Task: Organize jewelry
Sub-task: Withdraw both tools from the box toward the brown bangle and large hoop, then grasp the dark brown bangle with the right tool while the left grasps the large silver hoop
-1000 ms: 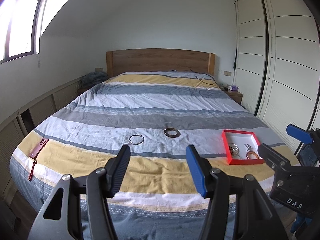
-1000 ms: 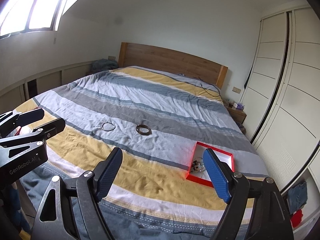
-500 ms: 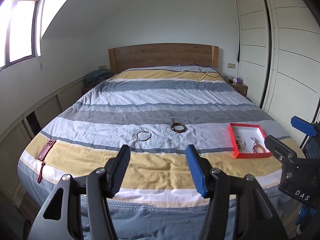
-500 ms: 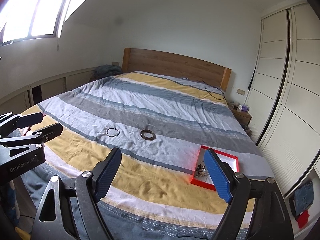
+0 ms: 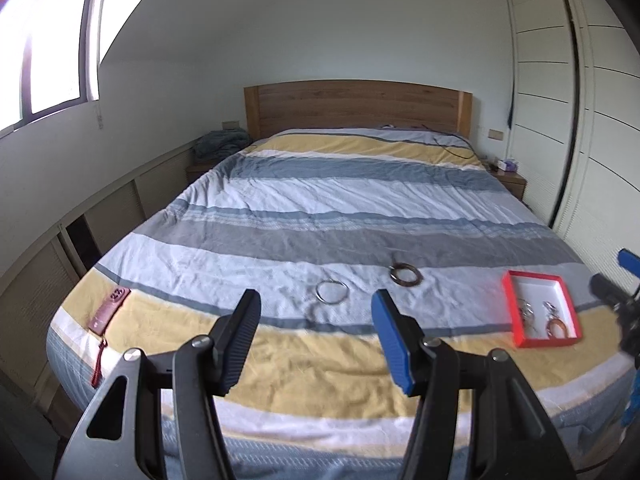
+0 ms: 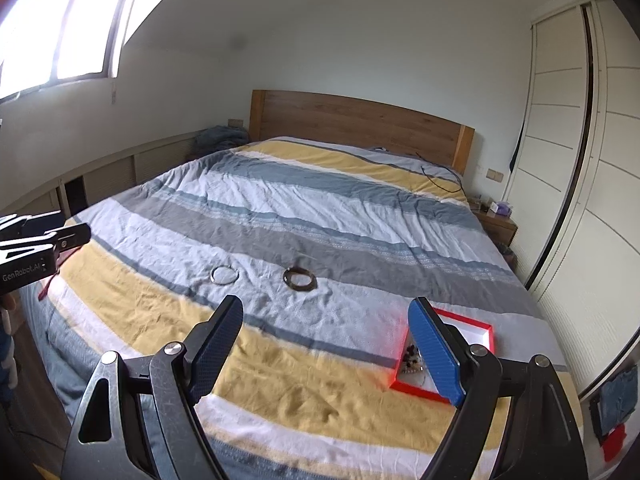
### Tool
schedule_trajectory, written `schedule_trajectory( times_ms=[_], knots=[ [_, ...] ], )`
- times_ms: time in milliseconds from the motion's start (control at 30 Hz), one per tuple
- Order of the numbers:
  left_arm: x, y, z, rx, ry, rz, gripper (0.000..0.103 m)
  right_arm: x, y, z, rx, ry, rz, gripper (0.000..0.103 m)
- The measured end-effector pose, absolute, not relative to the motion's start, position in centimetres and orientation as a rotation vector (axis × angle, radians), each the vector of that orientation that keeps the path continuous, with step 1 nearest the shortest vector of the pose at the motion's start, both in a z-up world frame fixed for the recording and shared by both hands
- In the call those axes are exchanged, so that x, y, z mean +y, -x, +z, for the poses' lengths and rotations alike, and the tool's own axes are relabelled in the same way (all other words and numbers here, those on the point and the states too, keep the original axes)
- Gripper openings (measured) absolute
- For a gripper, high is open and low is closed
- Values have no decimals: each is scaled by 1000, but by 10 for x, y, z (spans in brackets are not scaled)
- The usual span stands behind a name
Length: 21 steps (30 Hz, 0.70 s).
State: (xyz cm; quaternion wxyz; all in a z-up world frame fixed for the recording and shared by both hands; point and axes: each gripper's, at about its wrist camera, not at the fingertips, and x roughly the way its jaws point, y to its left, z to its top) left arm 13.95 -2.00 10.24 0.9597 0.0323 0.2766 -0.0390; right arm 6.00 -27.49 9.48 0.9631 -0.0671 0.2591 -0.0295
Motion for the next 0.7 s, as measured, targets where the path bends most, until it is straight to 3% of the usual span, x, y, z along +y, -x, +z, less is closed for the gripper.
schedule_trajectory(
  times_ms=[333,400,700],
  knots=[
    [7,-281,102,548,-81,4,55,-323,-195,131,469,61,-78,84],
    [7,-308,84,576,-78,12,55,-324,-220,121,471,56,-66,78],
    [-15,-401,-51,779,-47,-23,55,-323,-352,-22,734,-78,5,55]
  ],
)
